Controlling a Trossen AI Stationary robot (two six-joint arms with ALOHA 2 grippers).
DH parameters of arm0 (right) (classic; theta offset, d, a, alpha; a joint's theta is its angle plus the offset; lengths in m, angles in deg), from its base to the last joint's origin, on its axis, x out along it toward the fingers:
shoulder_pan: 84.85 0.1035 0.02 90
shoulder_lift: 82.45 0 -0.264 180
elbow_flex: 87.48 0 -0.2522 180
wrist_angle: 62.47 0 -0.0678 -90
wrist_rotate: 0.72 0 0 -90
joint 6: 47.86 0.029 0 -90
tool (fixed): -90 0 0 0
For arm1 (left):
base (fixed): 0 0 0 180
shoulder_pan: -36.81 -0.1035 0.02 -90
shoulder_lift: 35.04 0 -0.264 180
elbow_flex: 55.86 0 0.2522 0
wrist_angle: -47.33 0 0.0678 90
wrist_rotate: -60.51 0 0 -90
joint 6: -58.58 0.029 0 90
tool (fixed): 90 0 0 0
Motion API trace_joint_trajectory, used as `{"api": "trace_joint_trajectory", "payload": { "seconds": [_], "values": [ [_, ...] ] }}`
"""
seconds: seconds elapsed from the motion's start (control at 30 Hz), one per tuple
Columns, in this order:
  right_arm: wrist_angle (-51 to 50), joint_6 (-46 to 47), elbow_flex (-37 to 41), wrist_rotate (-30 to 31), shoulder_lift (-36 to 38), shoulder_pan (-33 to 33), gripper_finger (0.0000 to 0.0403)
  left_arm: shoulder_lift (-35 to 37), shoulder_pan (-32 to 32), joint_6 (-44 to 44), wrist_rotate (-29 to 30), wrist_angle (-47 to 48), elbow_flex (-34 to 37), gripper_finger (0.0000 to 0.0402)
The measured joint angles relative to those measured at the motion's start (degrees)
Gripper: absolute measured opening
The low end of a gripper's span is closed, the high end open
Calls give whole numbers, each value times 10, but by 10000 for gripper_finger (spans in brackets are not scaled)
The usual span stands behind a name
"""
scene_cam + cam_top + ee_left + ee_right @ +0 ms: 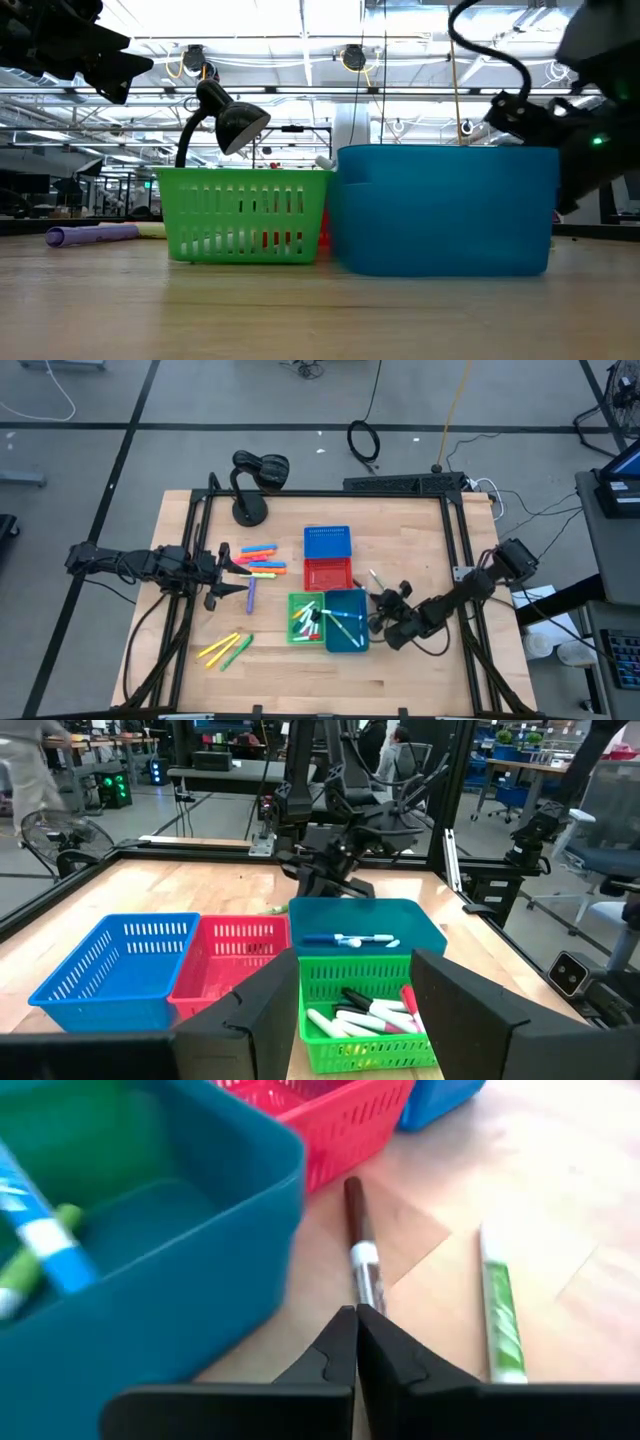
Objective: Pick & Place Markers
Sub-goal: Adjust the marker pens, then put the light green marker pen into the dark blue bin
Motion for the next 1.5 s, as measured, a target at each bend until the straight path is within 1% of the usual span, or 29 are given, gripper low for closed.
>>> {"api": "trace_joint_trajectory", "payload": {
  "seconds": [0.07, 0.17, 0.33, 0.43, 0.57, 0.67, 0.77, 0.83, 0.9, 0.97, 1.07, 1.2, 1.27, 1.37, 1.5],
  "values": [
    [3, -35, 0, -1, 2, -11, 0, 0, 0, 0, 0, 0, 0, 198],
    [3, -93, -1, -16, 30, -25, 0, 0, 0, 0, 0, 0, 0, 198],
    [-29, -149, -2, -96, 124, -43, 0, 0, 0, 0, 0, 0, 0, 198],
    [-85, -151, -2, -138, 186, -55, 0, 0, 0, 0, 0, 0, 0, 198],
    [-212, -159, -2, -162, 268, -87, 7, 0, 0, 0, 0, 0, 0, 198],
    [-291, -166, -2, -193, 317, -113, 39, 0, 0, 0, 0, 0, 0, 198],
    [-349, -164, -2, -241, 350, -147, 90, 0, 0, 0, 0, 0, 0, 198],
    [-397, -164, -2, -269, 360, -172, 127, 0, 0, 0, 0, 0, 0, 198],
    [-444, -166, -2, -282, 360, -200, 162, 0, 0, 0, 0, 0, 0, 198],
    [-466, -171, 0, -290, 356, -228, 190, 0, 0, 0, 0, 0, 0, 198],
    [-450, -191, 19, -290, 350, -269, 210, 0, 0, 0, 0, 0, 0, 198],
    [-368, -235, 61, -297, 342, -327, 211, 0, 0, 0, 0, 0, 0, 198],
    [-324, -254, 86, -323, 337, -362, 205, 0, 0, 0, 0, 0, 0, 198],
    [-263, -257, 123, -359, 326, -414, 198, 0, 0, 0, 0, 0, 0, 198],
    [-239, -256, 161, -398, 316, -461, 194, 0, 0, 0, 0, 0, 0, 198]
  ]
}}
